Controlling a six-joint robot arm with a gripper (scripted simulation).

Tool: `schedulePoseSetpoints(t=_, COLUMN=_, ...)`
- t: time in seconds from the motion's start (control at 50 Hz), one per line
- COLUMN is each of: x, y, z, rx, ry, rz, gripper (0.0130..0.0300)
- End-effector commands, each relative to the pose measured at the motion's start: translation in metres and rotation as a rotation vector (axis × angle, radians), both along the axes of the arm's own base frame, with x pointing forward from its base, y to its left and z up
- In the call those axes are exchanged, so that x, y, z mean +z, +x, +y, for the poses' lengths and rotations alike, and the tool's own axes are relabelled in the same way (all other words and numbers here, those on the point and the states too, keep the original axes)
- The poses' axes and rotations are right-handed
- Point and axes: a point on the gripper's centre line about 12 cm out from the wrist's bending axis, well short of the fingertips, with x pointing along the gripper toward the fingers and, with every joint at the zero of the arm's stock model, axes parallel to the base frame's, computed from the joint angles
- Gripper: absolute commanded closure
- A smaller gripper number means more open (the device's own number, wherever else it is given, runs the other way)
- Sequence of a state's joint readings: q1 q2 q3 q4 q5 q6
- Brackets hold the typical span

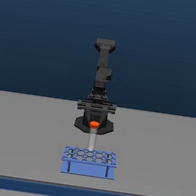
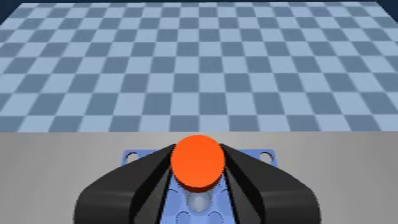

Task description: Pick up the centrifuge tube on the rack

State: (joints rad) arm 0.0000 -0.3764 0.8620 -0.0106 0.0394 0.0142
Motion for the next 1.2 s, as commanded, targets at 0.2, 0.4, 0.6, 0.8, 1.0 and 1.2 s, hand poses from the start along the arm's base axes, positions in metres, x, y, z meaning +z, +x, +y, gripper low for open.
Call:
schedulePoseSetpoints(t=0.2, x=0.004, y=0.0, z=0.0, rx=0.002, ry=-0.003, rz=0.001, gripper=0.03)
schedulePoseSetpoints(t=0.4, x=0.01, y=0.0, z=0.0, rx=0.002, ry=-0.003, rz=0.001, gripper=0.03)
schedulePoseSetpoints(t=0.6, x=0.022, y=0.0, z=0.0, rx=0.002, ry=-0.003, rz=0.001, gripper=0.03)
schedulePoseSetpoints(t=0.8, x=0.032, y=0.0, z=0.0, rx=0.002, ry=-0.003, rz=0.001, gripper=0.03)
schedulePoseSetpoints(t=1.0, x=0.035, y=0.0, z=0.0, rx=0.002, ry=-0.003, rz=0.001, gripper=0.03)
schedulePoseSetpoints(t=1.2, x=0.035, y=0.0, z=0.0, rx=0.002, ry=-0.003, rz=0.001, gripper=0.03)
